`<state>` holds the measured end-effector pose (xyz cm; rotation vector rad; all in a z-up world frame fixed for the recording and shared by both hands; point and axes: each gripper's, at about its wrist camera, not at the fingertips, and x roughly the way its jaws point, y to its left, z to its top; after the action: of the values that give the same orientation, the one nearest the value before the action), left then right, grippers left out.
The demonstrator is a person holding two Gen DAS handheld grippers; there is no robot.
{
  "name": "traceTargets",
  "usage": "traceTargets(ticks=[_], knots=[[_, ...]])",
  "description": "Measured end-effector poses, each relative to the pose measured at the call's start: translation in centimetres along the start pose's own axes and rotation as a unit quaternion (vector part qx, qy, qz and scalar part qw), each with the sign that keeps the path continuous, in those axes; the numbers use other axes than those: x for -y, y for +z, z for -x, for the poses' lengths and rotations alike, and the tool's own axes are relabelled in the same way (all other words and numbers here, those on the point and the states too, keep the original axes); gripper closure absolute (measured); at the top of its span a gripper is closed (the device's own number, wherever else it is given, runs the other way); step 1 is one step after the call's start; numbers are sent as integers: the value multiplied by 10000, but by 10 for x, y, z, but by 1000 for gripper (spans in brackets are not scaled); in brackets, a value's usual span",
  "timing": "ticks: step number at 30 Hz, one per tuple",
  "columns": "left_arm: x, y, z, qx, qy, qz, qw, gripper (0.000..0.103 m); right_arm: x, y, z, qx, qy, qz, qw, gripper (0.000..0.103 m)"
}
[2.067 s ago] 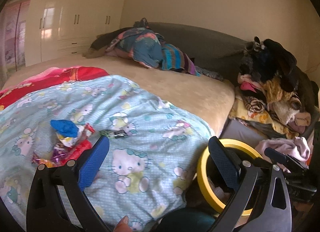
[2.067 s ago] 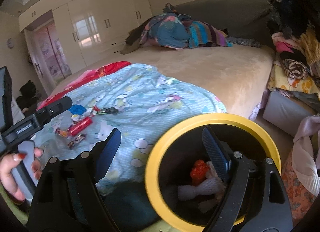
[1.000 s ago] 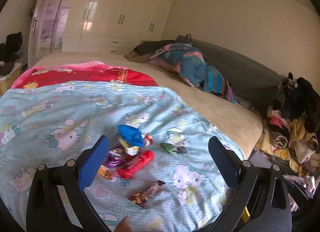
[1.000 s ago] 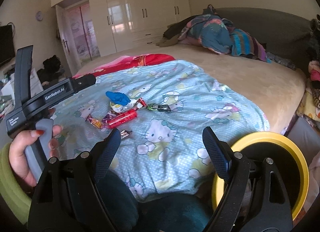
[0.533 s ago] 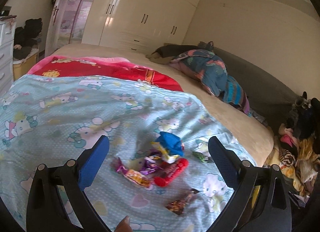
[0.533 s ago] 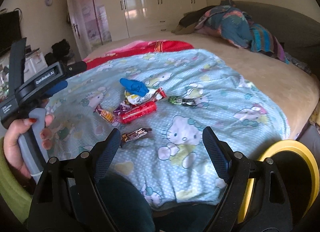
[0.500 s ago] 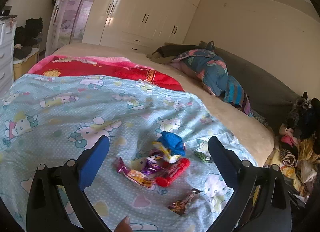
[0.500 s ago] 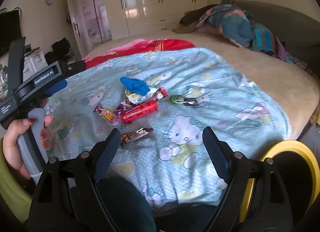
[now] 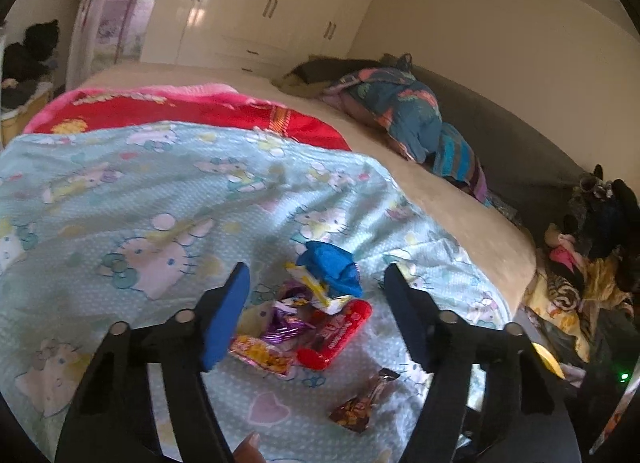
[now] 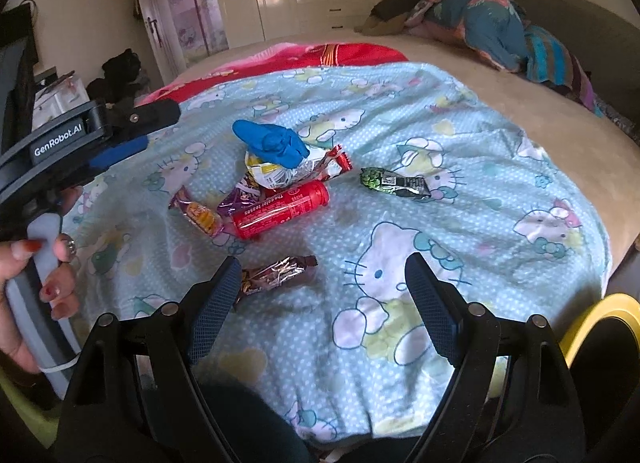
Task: Collect trash
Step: 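Move both tools back over the candy wrappers on the duvet, then grasp the brown candy wrapper with the right tool while the left tool grasps the blue glove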
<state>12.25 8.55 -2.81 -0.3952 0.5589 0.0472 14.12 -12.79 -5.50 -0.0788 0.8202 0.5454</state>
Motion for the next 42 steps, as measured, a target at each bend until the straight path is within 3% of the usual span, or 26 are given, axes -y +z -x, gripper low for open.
traceTargets(ticks=[7,14,18,22,24,28,32,36,38,40,42], knots=[[-4,6,-29,-270,-157,111,9995,55,2,3,-26,-336,247,-155,9990,27],[-6,10,-51,-454,-146,75,9988,60,-1,0,-47,-612,324,-232,9973,34],[-3,14,-62,-509,-126,-41,9986,60,1,2,-60,-807,440,-344,9952,44],[0,18,-72,-554,-83,-136,9983,60,-3,3,-76,-1095,673,-252,9914,67],[1,18,-76,-576,-57,-180,9982,60,-6,2,-80,-1158,717,-216,9904,74],[1,15,-87,-686,6,-224,9974,64,-3,1,-78,-1065,780,-253,9909,87],[1,11,-93,-750,43,-212,9969,78,-5,-2,-72,-919,793,-190,9924,91],[2,9,-94,-760,23,-234,9968,86,-6,-1,-67,-783,759,-171,9939,93],[2,9,-93,-775,-74,-215,9967,93,-6,0,-64,-699,740,-182,9946,93],[4,9,-91,-767,-151,-226,9967,94,-5,1,-61,-606,701,-199,9955,103],[6,8,-85,-756,-310,-231,9964,97,-2,-1,-55,-502,672,-234,9962,103]])
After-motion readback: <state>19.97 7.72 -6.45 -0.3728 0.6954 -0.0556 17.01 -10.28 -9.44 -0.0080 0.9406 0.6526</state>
